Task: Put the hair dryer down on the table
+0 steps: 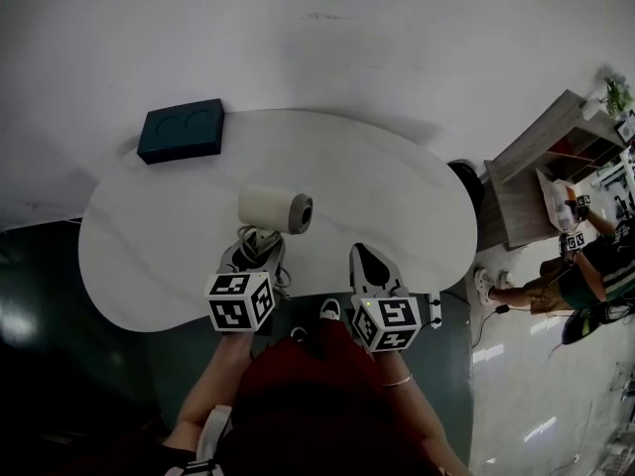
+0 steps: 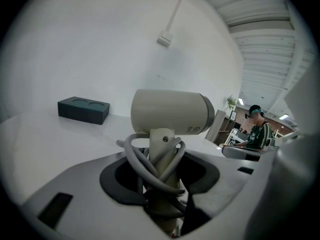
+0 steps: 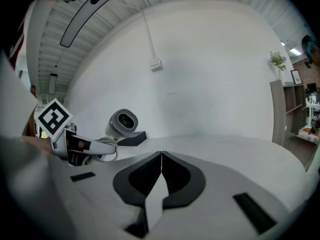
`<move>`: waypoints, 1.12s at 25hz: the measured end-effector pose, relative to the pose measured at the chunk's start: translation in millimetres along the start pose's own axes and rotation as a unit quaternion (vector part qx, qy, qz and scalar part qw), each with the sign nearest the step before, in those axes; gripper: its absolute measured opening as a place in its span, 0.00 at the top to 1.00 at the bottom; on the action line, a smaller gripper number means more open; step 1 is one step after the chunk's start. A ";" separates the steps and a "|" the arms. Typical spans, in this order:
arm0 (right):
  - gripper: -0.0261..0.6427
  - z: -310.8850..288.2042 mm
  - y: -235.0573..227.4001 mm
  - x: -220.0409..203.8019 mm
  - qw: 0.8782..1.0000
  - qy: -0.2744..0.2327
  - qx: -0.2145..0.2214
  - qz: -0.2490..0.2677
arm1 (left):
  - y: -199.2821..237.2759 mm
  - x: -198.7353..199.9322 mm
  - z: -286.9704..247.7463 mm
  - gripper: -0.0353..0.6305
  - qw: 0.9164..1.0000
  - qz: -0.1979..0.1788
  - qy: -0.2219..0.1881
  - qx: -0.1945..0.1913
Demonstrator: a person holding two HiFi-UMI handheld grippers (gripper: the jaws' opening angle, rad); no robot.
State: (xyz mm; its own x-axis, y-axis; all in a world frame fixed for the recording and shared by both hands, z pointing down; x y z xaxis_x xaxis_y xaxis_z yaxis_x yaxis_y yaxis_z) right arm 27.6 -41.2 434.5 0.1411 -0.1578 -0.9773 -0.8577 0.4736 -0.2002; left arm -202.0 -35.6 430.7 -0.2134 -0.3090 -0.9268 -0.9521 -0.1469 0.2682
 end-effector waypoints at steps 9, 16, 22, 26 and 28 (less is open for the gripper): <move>0.94 -30.9 -23.1 7.4 1.000 0.002 0.011 0.007 | 9.2 2.1 -35.2 0.64 0.999 -0.024 0.024 0.006; 0.94 -44.0 -46.5 5.1 1.000 0.019 -0.002 0.005 | 18.2 3.6 -69.3 0.64 0.997 -0.053 0.053 -0.012; 0.94 -49.3 -67.0 1.9 1.000 0.026 -0.017 0.000 | 20.8 2.9 -103.0 0.64 0.993 -0.081 0.077 -0.031; 0.94 -50.4 -78.6 0.7 0.999 0.030 -0.029 -0.003 | 18.8 3.3 -126.1 0.64 0.988 -0.107 0.095 -0.056; 0.94 -50.9 -83.4 -0.3 0.999 0.033 -0.034 -0.005 | 16.0 3.9 -137.7 0.64 0.984 -0.123 0.105 -0.075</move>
State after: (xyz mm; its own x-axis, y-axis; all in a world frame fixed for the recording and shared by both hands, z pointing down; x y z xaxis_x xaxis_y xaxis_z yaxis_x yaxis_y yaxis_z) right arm 73.9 -124.8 455.0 0.1187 -0.2198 -0.9683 -0.8884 0.4120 -0.2024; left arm -187.9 -168.5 467.6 0.0838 -0.4320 -0.8980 -0.9230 -0.3734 0.0935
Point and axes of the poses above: the fingertips, and each gripper's own axes: z backward along the fingers, y to its left, x out of its top, the point moved 8 cm from there along z, backward along the fingers, and after that the axes turned 13 degrees about -y, right-handed, at the moved point
